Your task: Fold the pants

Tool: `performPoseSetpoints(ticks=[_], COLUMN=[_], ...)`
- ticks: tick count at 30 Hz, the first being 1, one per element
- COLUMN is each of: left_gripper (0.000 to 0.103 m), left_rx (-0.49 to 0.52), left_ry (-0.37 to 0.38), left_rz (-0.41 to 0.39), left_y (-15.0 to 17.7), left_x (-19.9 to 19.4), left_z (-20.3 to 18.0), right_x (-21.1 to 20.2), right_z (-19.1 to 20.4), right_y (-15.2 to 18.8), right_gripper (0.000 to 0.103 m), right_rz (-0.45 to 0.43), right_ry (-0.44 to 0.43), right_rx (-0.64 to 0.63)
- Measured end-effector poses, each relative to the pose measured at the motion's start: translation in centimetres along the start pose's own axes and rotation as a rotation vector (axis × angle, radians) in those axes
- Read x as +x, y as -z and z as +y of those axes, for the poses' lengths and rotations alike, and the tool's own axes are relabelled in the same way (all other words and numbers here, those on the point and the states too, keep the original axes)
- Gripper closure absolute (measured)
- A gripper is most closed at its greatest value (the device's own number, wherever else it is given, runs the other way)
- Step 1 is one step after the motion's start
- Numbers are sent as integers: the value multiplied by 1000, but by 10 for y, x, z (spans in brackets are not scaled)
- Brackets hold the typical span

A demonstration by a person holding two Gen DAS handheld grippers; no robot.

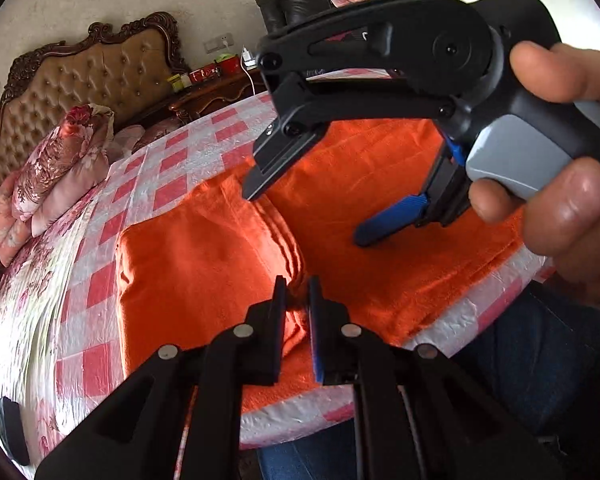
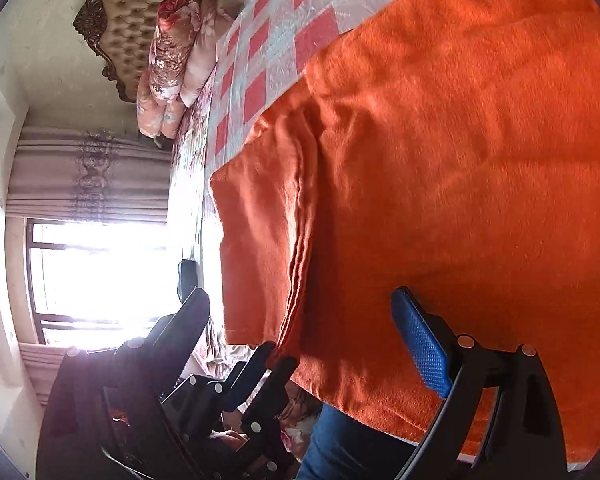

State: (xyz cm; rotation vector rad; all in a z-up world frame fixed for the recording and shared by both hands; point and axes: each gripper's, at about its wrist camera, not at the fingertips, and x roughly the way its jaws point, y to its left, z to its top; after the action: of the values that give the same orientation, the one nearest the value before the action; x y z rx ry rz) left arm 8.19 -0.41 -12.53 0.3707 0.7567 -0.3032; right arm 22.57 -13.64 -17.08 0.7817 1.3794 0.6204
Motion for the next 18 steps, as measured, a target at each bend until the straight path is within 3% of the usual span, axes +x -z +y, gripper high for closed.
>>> performPoseSetpoints(ticks=[8,13,16,17,18], left_gripper=[92,92,92,92,92], left_rx=[-18,-10,3,12,22], left_ry=[-24,-20,-3,4,10], left_rz=[-38,-51,-60,-60,-60], left_y=[-7,-9,-8,-9,-9], left_x=[-13,-20,-25,-24,-22], left_z=[18,14,10,9,6], right_x=[16,37,49,54,56], right_z=[14,42,59,62,64], right_y=[-9,-20,-29,-33,-36], right_gripper=[11,21,35,45,67], right_rz=[42,60,51,48,44], right_ry=[-19,37,90,108,116], right_rx=[1,-81,-162,-182,-201])
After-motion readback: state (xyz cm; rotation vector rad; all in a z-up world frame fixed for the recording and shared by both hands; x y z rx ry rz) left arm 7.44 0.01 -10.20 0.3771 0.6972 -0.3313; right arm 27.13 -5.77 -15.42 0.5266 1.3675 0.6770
